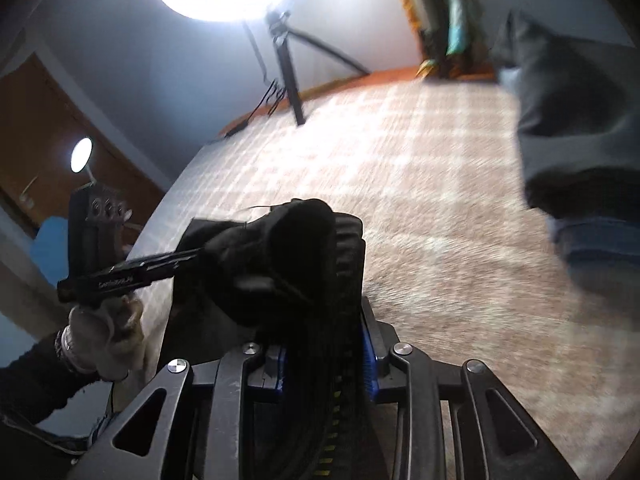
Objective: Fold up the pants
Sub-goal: 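Close both grippers on the folded pants bundle edge, then lift the bundle with both grippers and carry it toward the clothes stack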
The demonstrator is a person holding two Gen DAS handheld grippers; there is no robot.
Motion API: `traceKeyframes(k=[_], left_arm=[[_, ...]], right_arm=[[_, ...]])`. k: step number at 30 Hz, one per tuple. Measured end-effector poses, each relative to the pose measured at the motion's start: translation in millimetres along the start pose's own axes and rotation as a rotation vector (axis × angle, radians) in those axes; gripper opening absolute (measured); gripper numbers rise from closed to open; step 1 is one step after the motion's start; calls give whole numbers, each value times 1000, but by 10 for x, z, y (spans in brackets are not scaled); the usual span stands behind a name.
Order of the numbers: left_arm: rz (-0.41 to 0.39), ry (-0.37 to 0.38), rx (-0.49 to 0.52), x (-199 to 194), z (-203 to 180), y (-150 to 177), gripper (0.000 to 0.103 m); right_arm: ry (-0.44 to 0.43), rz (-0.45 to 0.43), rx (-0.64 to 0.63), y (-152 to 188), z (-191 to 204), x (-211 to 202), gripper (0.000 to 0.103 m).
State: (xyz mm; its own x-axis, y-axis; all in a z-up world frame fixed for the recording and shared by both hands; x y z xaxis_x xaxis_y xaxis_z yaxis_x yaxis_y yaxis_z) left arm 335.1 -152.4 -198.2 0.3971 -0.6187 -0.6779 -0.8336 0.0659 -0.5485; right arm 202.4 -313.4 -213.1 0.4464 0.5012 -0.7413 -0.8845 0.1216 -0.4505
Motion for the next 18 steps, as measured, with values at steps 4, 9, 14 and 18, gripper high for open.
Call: traceKeyframes(k=[4, 9, 14, 18], left_arm=[[-45, -10, 79, -162, -216, -58, 12], [-89, -10, 137, -363, -435, -113, 12], [-123, 6, 180, -564, -649, -225, 12], [-156, 13, 243, -695, -917, -428, 12]], right_arm=[[12, -59, -7, 3, 78, -268, 28], [39, -106, -21, 4, 232, -494, 28], [31, -178, -14, -39, 323, -810, 28], [38, -246, -6, -126, 362, -1096, 28]])
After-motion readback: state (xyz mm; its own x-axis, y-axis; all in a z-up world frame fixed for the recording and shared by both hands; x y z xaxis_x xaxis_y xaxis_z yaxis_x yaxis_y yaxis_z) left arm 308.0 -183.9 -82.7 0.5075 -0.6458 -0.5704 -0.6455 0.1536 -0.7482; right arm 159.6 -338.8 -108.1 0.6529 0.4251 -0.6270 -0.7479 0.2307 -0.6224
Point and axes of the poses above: each gripper's, at about its wrist camera, not at the fingertips, and x roughly the way its jaws point, z to its left, y to its underside, the point moved 5 cm from there along x, roughly the way its jaws point
